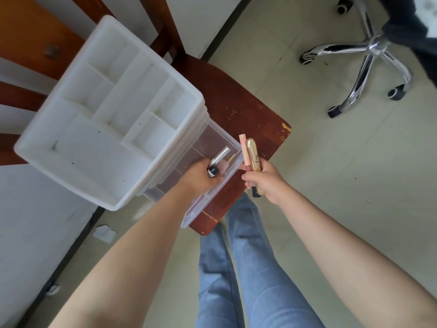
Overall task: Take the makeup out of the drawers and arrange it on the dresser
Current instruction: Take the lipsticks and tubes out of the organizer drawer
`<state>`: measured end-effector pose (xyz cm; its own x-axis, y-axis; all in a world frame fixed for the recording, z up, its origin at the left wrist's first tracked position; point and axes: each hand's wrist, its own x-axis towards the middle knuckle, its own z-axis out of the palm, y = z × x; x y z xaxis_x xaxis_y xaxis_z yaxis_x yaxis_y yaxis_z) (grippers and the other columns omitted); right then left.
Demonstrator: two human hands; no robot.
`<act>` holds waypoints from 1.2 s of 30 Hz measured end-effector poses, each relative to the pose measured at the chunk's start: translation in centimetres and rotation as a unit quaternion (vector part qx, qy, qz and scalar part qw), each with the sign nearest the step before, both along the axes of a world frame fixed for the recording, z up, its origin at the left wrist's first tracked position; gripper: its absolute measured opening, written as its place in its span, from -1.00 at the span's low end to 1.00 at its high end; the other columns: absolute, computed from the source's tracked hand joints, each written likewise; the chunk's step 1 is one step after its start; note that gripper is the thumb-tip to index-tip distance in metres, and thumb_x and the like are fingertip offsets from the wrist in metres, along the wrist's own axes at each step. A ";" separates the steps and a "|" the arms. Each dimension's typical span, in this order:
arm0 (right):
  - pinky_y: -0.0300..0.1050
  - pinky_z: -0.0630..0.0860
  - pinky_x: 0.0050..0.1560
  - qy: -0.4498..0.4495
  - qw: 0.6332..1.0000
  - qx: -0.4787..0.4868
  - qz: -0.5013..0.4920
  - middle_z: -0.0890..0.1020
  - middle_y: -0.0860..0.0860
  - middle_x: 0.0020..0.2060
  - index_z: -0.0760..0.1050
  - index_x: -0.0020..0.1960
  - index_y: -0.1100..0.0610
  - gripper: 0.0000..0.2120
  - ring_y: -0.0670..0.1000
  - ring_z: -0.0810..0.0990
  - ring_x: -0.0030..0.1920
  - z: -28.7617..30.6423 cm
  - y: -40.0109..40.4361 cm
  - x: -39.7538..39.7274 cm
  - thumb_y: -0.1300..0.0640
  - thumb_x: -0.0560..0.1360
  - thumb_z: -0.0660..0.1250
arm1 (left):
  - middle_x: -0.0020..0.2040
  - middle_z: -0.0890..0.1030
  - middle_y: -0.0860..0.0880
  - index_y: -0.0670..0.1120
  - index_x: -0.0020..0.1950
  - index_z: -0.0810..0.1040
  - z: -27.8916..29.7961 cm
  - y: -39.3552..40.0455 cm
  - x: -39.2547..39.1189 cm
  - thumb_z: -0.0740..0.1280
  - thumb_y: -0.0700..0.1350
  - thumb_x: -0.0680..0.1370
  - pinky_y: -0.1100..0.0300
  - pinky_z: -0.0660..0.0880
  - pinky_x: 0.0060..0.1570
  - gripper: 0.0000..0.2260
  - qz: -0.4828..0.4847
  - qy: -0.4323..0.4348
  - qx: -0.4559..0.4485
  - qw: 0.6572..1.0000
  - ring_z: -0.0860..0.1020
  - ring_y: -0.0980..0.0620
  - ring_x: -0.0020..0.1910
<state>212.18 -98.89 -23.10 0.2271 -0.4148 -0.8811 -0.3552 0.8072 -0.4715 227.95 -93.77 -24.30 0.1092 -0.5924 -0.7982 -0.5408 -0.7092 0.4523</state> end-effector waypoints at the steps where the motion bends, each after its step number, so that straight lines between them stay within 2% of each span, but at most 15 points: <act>1: -0.34 0.46 -0.40 -0.003 1.000 0.004 -0.009 0.56 -0.12 -0.18 0.41 -0.04 0.09 -0.73 -0.06 0.44 -0.38 0.0 0.1 0.0 0.43 0.42 0.24 | -0.09 0.51 -0.06 -0.13 -0.01 0.44 0.1 0.0 0.0 0.37 -0.10 0.45 0.19 0.34 -0.12 -0.80 0.008 0.008 0.002 1.000 0.46 0.00 -0.12; 4: -0.38 0.45 -0.44 -0.012 0.999 0.013 -0.034 0.57 -0.09 -0.14 0.41 -0.04 0.07 -0.71 -0.05 0.45 -0.34 -0.1 0.3 0.1 0.44 0.42 0.23 | -0.08 0.51 -0.07 -0.14 0.01 0.42 0.4 0.1 0.1 0.35 -0.08 0.46 0.21 0.33 -0.14 -0.79 0.033 0.014 0.007 0.999 0.46 0.01 -0.13; 7: -0.35 0.43 -0.44 -0.022 0.999 0.017 -0.046 0.57 -0.03 -0.10 0.40 -0.06 0.05 -0.68 -0.06 0.44 -0.37 -0.1 0.6 0.0 0.46 0.41 0.23 | -0.09 0.53 -0.11 -0.17 -0.01 0.42 0.3 0.2 0.0 0.25 0.04 0.52 0.26 0.32 -0.14 -0.74 0.049 0.016 -0.003 0.999 0.48 0.00 -0.12; 9: -0.32 0.43 -0.43 -0.026 0.998 0.024 -0.047 0.58 0.05 -0.03 0.41 -0.11 0.03 -0.67 -0.06 0.42 -0.40 0.0 0.5 0.1 0.47 0.41 0.23 | -0.12 0.52 -0.13 -0.14 -0.07 0.39 0.4 -0.1 -0.2 0.21 0.04 0.55 0.25 0.35 -0.18 -0.76 0.014 0.003 -0.007 1.000 0.49 -0.03 -0.15; 12: -0.30 0.42 -0.41 -0.029 0.998 0.026 -0.047 0.56 0.11 0.09 0.43 -0.05 0.10 -0.71 -0.05 0.40 -0.41 0.2 0.2 0.0 0.47 0.41 0.23 | -0.06 0.55 -0.18 -0.13 -0.06 0.39 0.4 -0.8 -0.1 0.20 0.00 0.56 0.24 0.32 -0.16 -0.80 -0.039 -0.017 0.006 0.999 0.53 -0.13 -0.04; 15: -0.34 0.43 -0.45 -0.025 0.999 0.019 -0.041 0.56 0.06 -0.03 0.41 -0.12 0.05 -0.69 -0.04 0.41 -0.40 0.2 0.1 0.1 0.47 0.42 0.22 | -0.07 0.54 -0.16 -0.18 -0.06 0.40 0.4 -1.1 -0.1 0.22 -0.06 0.55 0.17 0.38 -0.06 -0.82 -0.078 -0.017 0.008 0.997 0.52 -0.12 0.00; 19: -0.32 0.42 -0.46 -0.018 0.999 0.020 -0.039 0.55 0.04 -0.05 0.40 -0.12 0.08 -0.71 -0.04 0.39 -0.44 0.2 0.3 0.1 0.46 0.42 0.22 | -0.02 0.55 -0.18 -0.11 -0.10 0.27 0.7 -0.6 -0.8 0.23 -0.06 0.54 0.22 0.30 -0.20 -0.82 -0.118 -0.050 -0.010 0.992 0.51 -0.11 -0.06; 23: -0.34 0.44 -0.45 -0.032 0.997 0.030 -0.059 0.58 -0.06 -0.14 0.41 -0.05 0.11 -0.73 -0.06 0.40 -0.43 0.3 0.5 0.0 0.46 0.43 0.22 | 0.00 0.52 -0.13 -0.16 0.06 0.39 0.7 0.2 -0.1 0.27 -0.10 0.52 0.17 0.34 -0.07 -0.81 0.006 -0.022 -0.004 1.000 0.49 -0.09 0.00; 24: -0.34 0.44 -0.44 -0.033 0.997 0.031 -0.062 0.58 -0.08 -0.15 0.41 -0.08 0.10 -0.73 -0.07 0.40 -0.43 0.3 0.5 0.0 0.46 0.43 0.22 | -0.03 0.50 -0.09 -0.15 0.05 0.38 0.7 0.5 0.0 0.28 -0.13 0.51 0.25 0.31 -0.09 -0.82 0.042 -0.005 -0.001 0.999 0.48 -0.06 -0.03; 27: -0.31 0.44 -0.41 -0.032 0.997 0.034 -0.067 0.58 -0.08 -0.15 0.41 -0.12 0.04 -0.69 -0.07 0.40 -0.43 0.1 0.7 0.0 0.46 0.43 0.22 | -0.20 0.44 0.03 -0.14 -0.03 0.35 0.7 0.9 -0.4 0.28 -0.21 0.49 0.50 0.30 -0.37 -0.87 0.065 0.006 -0.016 0.998 0.43 0.12 -0.25; 28: -0.30 0.44 -0.39 -0.030 0.997 0.035 -0.070 0.58 -0.09 -0.15 0.42 -0.12 0.04 -0.70 -0.07 0.41 -0.43 0.1 0.7 -0.1 0.46 0.43 0.22 | -0.25 0.42 0.02 -0.15 -0.07 0.34 0.6 0.8 -0.4 0.28 -0.22 0.48 0.50 0.34 -0.37 -0.88 0.047 0.006 -0.015 0.999 0.41 0.14 -0.29; 30: -0.29 0.44 -0.39 -0.028 0.996 0.037 -0.077 0.58 -0.08 -0.15 0.42 -0.06 0.09 -0.72 -0.10 0.42 -0.45 -0.1 0.8 -0.1 0.45 0.43 0.23 | -0.23 0.42 -0.06 -0.16 -0.09 0.33 0.2 0.5 0.0 0.28 -0.26 0.45 0.24 0.46 -0.18 -0.87 0.016 0.018 0.008 1.000 0.43 0.03 -0.25; 31: -0.30 0.44 -0.40 -0.030 0.995 0.039 -0.081 0.59 -0.08 -0.15 0.40 -0.01 0.11 -0.72 -0.12 0.43 -0.47 -0.2 0.9 -0.1 0.46 0.43 0.23 | -0.19 0.43 -0.07 -0.15 -0.08 0.33 0.1 0.4 0.4 0.28 -0.27 0.44 0.18 0.46 -0.19 -0.85 0.008 0.015 0.023 1.000 0.43 0.00 -0.21; 34: -0.32 0.45 -0.42 -0.036 0.994 0.041 -0.090 0.59 -0.07 -0.14 0.39 0.02 0.10 -0.70 -0.14 0.45 -0.48 -0.2 0.8 -0.1 0.46 0.43 0.23 | -0.15 0.45 -0.03 -0.11 -0.01 0.34 0.2 0.8 0.9 0.30 -0.28 0.44 0.37 0.37 -0.44 -0.80 0.015 0.009 0.025 1.000 0.44 0.07 -0.26; 36: -0.33 0.44 -0.44 -0.035 0.994 0.042 -0.094 0.59 -0.06 -0.13 0.40 -0.01 0.09 -0.70 -0.15 0.45 -0.51 -0.3 0.8 -0.1 0.46 0.43 0.23 | -0.09 0.47 -0.06 -0.14 0.08 0.38 0.3 1.5 0.5 0.30 -0.24 0.46 0.35 0.36 -0.33 -0.78 -0.005 0.002 0.007 1.000 0.47 0.02 -0.20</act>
<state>212.11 -98.06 -23.38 0.2152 -0.3818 -0.8989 -0.1624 0.8936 -0.4184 228.47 -92.24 -24.00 0.1005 -0.5821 -0.8069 -0.5455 -0.7105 0.4446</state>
